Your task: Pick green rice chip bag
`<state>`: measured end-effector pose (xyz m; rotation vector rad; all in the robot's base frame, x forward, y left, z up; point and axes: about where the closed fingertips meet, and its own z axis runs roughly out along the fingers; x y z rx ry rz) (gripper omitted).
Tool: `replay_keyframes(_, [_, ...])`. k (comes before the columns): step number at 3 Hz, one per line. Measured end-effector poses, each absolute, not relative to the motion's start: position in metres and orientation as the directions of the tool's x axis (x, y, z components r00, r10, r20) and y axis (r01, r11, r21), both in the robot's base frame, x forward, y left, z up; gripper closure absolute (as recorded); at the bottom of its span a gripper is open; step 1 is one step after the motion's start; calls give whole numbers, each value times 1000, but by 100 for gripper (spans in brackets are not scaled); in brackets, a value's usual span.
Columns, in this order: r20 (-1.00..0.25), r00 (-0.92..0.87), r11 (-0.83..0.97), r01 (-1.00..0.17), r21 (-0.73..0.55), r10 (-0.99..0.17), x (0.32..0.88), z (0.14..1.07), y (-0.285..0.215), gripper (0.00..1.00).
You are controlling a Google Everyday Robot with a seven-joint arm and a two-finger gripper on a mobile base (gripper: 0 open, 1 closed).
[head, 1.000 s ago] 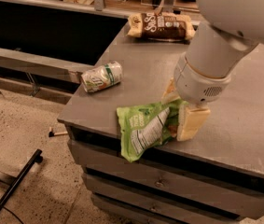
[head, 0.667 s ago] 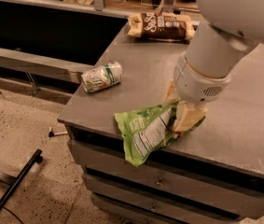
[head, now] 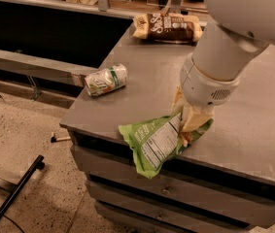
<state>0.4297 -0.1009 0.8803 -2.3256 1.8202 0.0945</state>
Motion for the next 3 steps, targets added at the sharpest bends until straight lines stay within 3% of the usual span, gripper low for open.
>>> replay_keyframes(3, [-248, 222, -140, -940, -310, -943, 450, 978, -140, 100])
